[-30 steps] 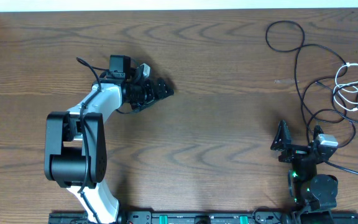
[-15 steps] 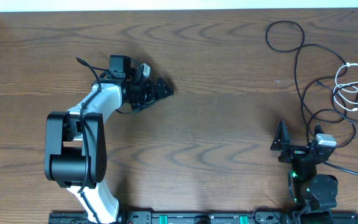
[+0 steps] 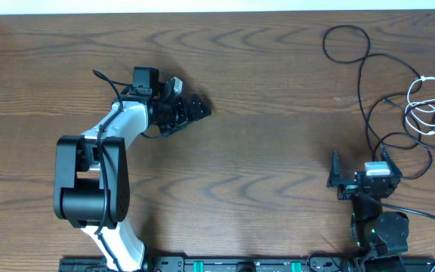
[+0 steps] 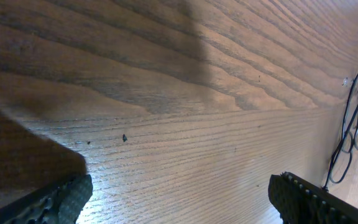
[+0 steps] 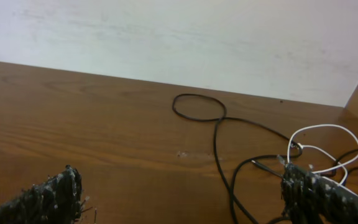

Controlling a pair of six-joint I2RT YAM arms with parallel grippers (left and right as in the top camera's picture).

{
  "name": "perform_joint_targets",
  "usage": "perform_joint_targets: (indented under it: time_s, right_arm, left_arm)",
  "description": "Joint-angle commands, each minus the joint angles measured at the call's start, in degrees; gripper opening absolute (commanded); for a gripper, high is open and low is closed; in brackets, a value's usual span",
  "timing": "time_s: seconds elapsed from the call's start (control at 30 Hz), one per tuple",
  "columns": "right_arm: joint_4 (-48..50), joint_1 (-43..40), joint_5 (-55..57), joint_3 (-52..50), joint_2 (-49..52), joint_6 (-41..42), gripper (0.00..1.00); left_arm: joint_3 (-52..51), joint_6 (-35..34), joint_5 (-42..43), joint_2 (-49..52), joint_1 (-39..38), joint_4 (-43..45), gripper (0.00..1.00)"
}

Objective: Untangle cables

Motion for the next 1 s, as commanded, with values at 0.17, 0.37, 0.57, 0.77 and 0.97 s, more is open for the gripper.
perform_joint_targets:
  time_s: [0.17, 0.37, 0.57, 0.77, 0.97]
  right_arm:
    - [-0.37, 0.44, -0.33, -0.07, -0.46, -1.46, 0.99]
    - [-0.31, -0.31, -0.33, -0.07, -0.44, -1.46, 0.99]
    - [-0.31, -0.31, -0.33, -0.07, -0.44, -1.49, 0.99]
    - [-0.31, -0.31, -0.33, -0.07, -0.44, -1.46, 0.99]
    - [-0.31, -0.31, -0.33, -0.07, -0.44, -1.46, 0.99]
  left_arm:
    - [-0.92, -0.13, -1.68, 0.87, -0.02, -0.74, 0.97]
    - [-0.92, -0.11, -1.68, 0.87, -0.02, -0.74, 0.97]
    - [-0.92, -0.13, -1.68, 0.87, -0.02, -0.74, 0.97]
    - [-0.92, -0.13, -1.68, 0.87, -0.02, -0.74, 0.97]
    - [-0.92, -0.13, -1.68, 0.87, -0.02, -0.74, 0.97]
